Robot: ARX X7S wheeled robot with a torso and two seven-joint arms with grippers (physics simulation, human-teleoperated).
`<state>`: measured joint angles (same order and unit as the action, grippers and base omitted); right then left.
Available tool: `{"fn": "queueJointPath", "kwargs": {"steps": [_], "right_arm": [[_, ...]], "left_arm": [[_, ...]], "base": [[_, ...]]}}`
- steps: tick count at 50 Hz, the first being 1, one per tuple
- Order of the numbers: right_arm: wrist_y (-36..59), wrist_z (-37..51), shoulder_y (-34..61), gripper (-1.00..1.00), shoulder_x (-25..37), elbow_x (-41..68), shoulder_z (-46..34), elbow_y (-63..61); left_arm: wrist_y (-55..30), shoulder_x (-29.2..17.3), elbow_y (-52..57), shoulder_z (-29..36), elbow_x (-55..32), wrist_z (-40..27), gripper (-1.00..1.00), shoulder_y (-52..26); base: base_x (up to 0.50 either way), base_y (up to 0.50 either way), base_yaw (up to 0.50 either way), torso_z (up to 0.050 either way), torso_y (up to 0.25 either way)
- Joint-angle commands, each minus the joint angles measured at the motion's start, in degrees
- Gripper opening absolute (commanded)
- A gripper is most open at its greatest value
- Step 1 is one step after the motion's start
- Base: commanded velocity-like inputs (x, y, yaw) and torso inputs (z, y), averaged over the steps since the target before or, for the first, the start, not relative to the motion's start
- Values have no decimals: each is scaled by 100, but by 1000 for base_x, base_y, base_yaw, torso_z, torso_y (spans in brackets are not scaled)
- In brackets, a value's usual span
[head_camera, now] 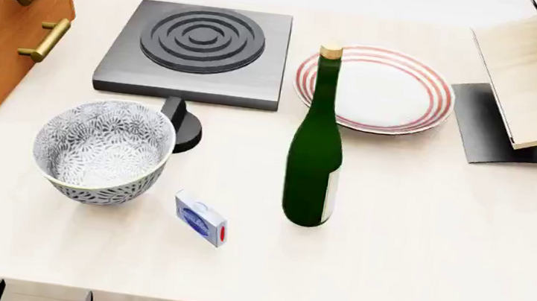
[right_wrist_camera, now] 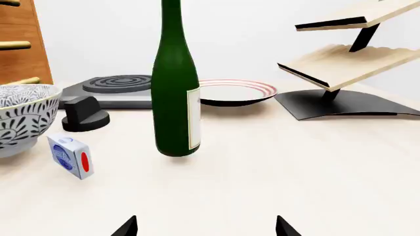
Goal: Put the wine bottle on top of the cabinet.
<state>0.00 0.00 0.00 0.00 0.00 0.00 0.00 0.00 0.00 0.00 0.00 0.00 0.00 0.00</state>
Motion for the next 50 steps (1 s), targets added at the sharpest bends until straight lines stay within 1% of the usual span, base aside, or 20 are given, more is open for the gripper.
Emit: {"fn": "queueJointPath", "kwargs": {"steps": [1,7,9,10,13,22,26,28,29,32,35,39,43,44,48,50], "right_arm": [[0,109,-1,100,80,80,-109,-3],[82,279,25,100,203,145,-285,28],[60,318,59,100,227,186,-299,108],[38,335,72,100,238,194,-315,151],[39,387,73,100,272,218,-354,149],[67,522,78,100,354,258,-461,136],[42,573,81,100,381,277,-498,157],[12,589,82,100,385,331,-492,146],[14,622,61,100,412,273,-521,75],[72,693,-7,100,446,223,-561,-188],[182,738,-44,100,461,201,-616,-446],[295,782,-97,100,481,238,-648,-821],[491,828,-124,100,525,254,-675,-1238],[652,838,-135,100,552,251,-685,-1584],[1011,874,-141,100,598,319,-688,-2284],[1110,887,-132,100,622,326,-704,-2445]], "left_arm": [[4,-159,-7,183,-159,-183,100,-8],[-2,-252,-102,296,-198,-301,100,-42],[-103,-285,-80,343,-127,-381,100,-47],[-304,-314,-66,424,49,-471,100,-64],[-142,-311,-87,376,-213,-404,100,-58],[-179,-390,-31,492,-274,-478,100,-49],[-89,-419,-137,519,-316,-495,100,-74],[102,-440,35,553,-454,-372,100,6],[-7,-477,102,607,-285,-465,100,21],[-53,-490,327,604,-425,-433,100,87],[-176,-535,605,629,-387,-502,100,167],[-235,-638,905,774,-75,-634,100,229],[-425,-651,1196,815,-147,-639,100,282],[-536,-664,1465,862,-155,-615,100,294],[-909,-720,2166,915,-160,-632,100,317],[-978,-736,2299,925,-164,-651,100,322]], "base": [[0,0,0,0,0],[0,0,0,0,0],[0,0,0,0,0],[0,0,0,0,0],[0,0,0,0,0],[0,0,0,0,0],[0,0,0,0,0],[0,0,0,0,0],[0,0,0,0,0],[0,0,0,0,0],[0,0,0,0,0],[0,0,0,0,0],[0,0,0,0,0],[0,0,0,0,0],[0,0,0,0,0],[0,0,0,0,0]]}}
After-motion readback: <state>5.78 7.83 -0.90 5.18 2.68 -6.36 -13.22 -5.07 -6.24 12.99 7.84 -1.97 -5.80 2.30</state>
